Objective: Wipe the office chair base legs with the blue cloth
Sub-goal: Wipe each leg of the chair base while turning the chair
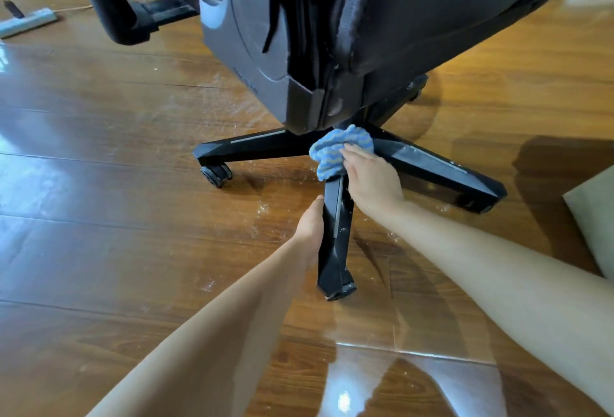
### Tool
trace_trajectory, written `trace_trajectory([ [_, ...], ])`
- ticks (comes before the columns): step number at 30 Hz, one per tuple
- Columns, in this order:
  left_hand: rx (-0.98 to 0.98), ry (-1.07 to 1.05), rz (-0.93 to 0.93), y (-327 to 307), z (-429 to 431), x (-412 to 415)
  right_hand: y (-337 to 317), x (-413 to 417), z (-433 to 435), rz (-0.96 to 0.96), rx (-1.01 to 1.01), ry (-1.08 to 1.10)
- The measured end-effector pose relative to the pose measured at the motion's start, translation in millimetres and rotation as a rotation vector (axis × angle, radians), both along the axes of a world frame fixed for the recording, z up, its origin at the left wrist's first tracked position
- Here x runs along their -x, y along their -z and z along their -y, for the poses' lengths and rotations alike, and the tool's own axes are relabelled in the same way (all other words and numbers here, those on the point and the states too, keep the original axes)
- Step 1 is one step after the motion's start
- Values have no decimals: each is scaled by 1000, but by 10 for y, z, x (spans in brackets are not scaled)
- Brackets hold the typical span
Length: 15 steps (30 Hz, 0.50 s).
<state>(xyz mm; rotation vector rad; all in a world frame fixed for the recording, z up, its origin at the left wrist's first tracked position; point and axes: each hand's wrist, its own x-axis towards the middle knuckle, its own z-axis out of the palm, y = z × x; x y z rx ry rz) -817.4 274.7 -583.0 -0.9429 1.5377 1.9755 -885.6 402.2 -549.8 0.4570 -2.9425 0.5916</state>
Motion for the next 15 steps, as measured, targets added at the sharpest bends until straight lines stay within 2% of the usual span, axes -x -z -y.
trace_trajectory([
  [5,-54,40,-5,15,56,-90,231,-535,13,-84,-9,2],
  [8,-32,12,24,58,53,-194,166,-344,109,-121,-69,23],
  [13,23,60,68,158,147,-287,-145,342,129,40,-82,-17],
  [15,52,40,61,156,163,-282,-212,416,155,85,-163,-21],
])
